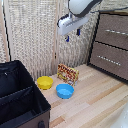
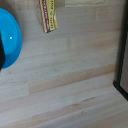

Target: Locate and clasp the grip of the topmost drawer. Steadily and circumspectly yank the drawer open. Discover and seize the nutrition bar using your clamp. Deposit the nutrition bar in the accessible drawer. Unclench the nutrition bar.

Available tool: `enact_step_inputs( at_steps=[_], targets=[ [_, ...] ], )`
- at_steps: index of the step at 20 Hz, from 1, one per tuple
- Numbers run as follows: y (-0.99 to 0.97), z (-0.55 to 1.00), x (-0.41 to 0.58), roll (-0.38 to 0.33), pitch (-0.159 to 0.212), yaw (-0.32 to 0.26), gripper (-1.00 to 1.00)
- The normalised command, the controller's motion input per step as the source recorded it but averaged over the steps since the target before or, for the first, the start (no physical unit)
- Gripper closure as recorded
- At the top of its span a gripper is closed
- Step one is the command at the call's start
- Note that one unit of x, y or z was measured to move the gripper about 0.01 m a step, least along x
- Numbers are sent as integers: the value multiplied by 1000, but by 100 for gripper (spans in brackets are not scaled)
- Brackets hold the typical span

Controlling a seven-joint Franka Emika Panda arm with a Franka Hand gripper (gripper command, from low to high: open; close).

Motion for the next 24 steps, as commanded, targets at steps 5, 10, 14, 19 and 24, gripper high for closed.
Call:
enact_step_inputs(
  at_steps=[5,10,14,19,24],
  targets=[
    [0,182,0,-288,97,95,-100],
    [-25,70,0,-318,93,97,-100],
    [-102,0,0,-356,48,101,-100],
    [-137,0,0,-374,0,118,-100],
    [-130,0,0,-367,0,128,-100]
  ],
)
